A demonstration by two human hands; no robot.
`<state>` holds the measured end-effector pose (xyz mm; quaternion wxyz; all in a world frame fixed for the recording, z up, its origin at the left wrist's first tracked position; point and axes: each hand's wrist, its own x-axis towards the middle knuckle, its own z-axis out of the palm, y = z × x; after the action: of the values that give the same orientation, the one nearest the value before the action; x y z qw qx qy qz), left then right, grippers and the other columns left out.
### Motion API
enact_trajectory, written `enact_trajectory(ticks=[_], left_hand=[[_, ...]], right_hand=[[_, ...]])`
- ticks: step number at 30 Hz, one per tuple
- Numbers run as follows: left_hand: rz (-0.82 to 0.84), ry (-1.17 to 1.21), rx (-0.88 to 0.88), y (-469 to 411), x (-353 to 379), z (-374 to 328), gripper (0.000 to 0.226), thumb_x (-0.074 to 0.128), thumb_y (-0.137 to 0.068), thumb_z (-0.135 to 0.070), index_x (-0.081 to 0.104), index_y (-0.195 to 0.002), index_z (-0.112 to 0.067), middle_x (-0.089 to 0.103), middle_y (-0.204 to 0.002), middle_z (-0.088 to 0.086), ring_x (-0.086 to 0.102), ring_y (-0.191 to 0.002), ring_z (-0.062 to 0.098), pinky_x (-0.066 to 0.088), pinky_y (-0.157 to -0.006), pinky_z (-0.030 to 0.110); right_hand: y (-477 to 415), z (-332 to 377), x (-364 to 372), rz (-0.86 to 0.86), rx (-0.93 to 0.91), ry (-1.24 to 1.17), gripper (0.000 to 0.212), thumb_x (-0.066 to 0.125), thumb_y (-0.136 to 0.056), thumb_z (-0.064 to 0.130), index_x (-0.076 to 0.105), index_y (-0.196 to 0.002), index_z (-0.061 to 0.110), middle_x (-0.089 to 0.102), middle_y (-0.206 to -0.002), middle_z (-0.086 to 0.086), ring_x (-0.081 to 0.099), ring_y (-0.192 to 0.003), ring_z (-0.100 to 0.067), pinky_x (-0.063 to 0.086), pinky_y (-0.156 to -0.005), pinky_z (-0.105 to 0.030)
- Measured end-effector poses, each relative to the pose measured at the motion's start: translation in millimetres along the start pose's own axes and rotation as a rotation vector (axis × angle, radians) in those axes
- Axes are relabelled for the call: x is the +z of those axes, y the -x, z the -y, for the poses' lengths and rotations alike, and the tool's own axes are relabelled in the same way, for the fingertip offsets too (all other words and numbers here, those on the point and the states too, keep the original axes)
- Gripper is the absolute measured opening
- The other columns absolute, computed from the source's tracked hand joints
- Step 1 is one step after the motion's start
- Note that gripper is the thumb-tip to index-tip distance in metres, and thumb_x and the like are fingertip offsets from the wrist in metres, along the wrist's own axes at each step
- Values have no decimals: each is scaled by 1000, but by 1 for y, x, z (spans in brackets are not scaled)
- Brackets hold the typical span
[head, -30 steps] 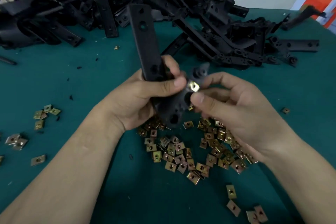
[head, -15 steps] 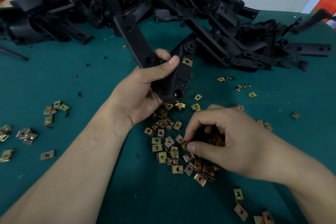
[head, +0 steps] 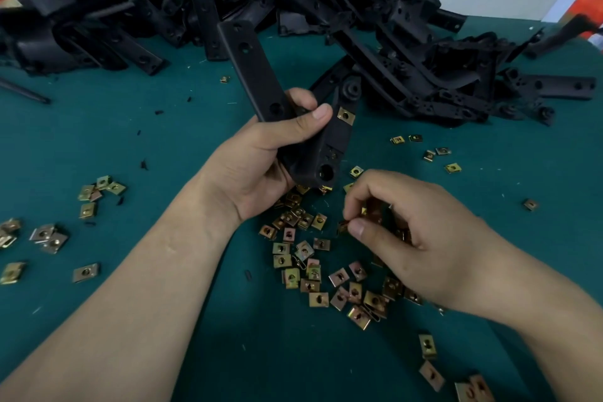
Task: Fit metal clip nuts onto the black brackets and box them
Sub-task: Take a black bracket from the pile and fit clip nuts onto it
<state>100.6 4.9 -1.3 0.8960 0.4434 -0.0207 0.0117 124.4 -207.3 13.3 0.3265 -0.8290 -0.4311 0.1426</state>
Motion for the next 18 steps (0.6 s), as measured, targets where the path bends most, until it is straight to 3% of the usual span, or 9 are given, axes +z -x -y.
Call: enact_trajectory(ticks=[4,8,12,15,18], left_hand=[[5,-1,-6,0,0,0,13,67,-86,-11,58,-86,-20,69,-79,-4,71,-74,13,57,-56,28],[17,-20,-23,0,0,1,14,70,-83,-13,59,-85,-21,69,-80,-3,70,-74,13,57,-57,27],[39,-42,-43,0,0,2,14,70,-85,-13,59,-86,-21,70,-80,-3,71,-75,14,57,-59,28],[55,-33,-54,0,0,3,14,69,-86,-11,57,-87,-20,70,-80,-1,71,-73,15,57,-58,27],[61,-38,-62,0,1,2,14,70,-85,-11,59,-86,-20,70,-80,0,71,-74,16,57,-60,28]], right_hand=[[1,2,-1,-29,56,-150,10,53,-93,34,61,-95,40,67,-93,14,63,-84,-13,50,-72,-31],[0,0,2,-30,76,-152,22,54,-97,23,68,-94,39,62,-99,20,63,-94,-5,49,-77,-19],[0,2,2,-17,86,-273,21,68,-91,10,72,-88,30,67,-96,13,69,-91,-10,55,-78,-22],[0,1,-2,4,88,-261,15,74,-89,15,73,-87,29,73,-90,12,71,-87,-9,57,-78,-27],[0,1,0,-22,80,-234,9,65,-91,28,71,-90,34,74,-82,11,70,-79,-11,56,-72,-31]])
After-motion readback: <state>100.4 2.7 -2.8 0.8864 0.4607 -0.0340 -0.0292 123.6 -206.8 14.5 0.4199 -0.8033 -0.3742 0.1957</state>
